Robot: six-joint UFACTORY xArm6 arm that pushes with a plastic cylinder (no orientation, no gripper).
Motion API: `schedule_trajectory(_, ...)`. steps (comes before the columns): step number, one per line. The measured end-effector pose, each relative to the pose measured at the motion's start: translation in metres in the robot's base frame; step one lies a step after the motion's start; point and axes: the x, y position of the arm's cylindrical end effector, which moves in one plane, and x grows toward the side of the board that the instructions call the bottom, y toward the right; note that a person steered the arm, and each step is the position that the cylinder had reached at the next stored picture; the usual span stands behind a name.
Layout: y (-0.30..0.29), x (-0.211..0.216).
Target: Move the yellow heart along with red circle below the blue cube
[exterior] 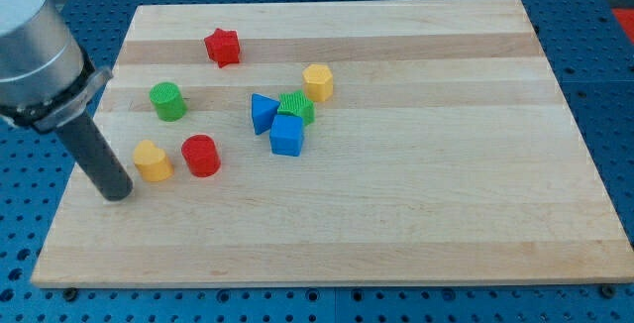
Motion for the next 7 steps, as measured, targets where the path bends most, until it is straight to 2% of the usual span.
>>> schedule_trajectory(1,0.008,0.000)
schedule_trajectory(2,-0.016,0.000)
schedule_trajectory(4,-0.018,-0.039)
schedule_trajectory(7,-0.009,-0.040)
